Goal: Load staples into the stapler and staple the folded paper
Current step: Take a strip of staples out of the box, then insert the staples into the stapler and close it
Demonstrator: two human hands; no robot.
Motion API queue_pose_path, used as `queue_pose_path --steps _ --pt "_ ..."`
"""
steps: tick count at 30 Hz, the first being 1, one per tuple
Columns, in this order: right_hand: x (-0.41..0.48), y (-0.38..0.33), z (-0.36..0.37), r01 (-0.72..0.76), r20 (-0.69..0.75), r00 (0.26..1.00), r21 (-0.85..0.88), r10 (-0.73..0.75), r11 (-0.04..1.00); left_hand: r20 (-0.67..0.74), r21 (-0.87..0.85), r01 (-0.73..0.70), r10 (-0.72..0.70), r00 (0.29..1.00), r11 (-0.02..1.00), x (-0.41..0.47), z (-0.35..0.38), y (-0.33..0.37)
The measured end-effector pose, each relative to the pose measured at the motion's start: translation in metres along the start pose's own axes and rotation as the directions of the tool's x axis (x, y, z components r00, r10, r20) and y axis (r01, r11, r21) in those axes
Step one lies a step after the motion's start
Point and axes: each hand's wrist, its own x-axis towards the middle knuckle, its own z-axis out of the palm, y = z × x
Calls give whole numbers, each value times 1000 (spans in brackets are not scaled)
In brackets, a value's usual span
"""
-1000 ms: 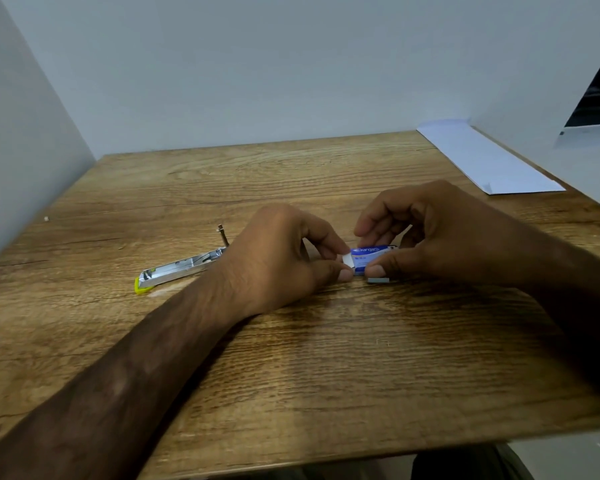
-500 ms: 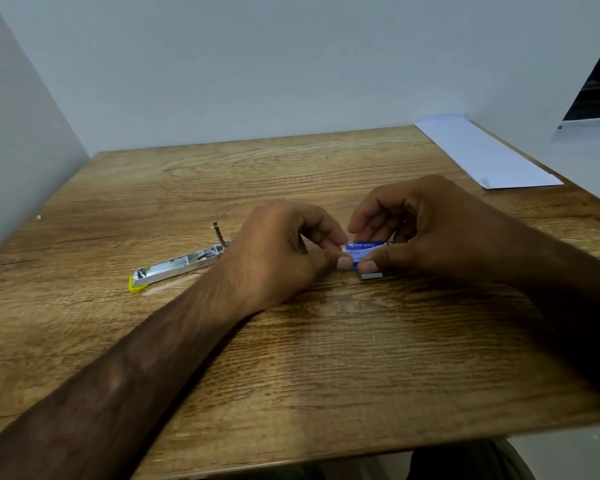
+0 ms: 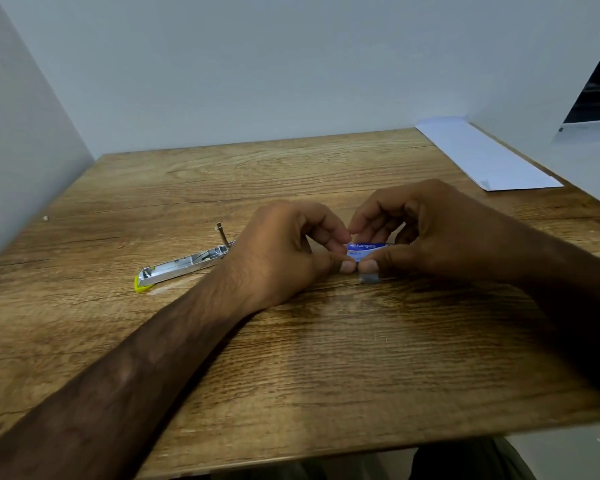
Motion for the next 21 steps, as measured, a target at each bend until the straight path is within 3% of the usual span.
queue_pose_path --steps 3,10,15,18,21 --pt "-2 0 -7 -41 62 997 99 35 994 11 -16 9 -9 1000 1000 0 0 0" --pt "-7 -3 -11 -65 68 996 81 60 995 72 -79 9 -3 997 997 1 -3 -5" --pt "-14 -1 -20 -71 57 996 15 70 997 -85 -290 18 -45 995 957 -10 -13 -2" --pt "-22 4 -30 -83 61 995 -18 84 996 -167 -276 -94 49 985 957 -25 -31 -2" --pt "-28 7 -38 -84 63 994 -113 91 990 -202 -218 -102 58 978 971 -42 -52 -8"
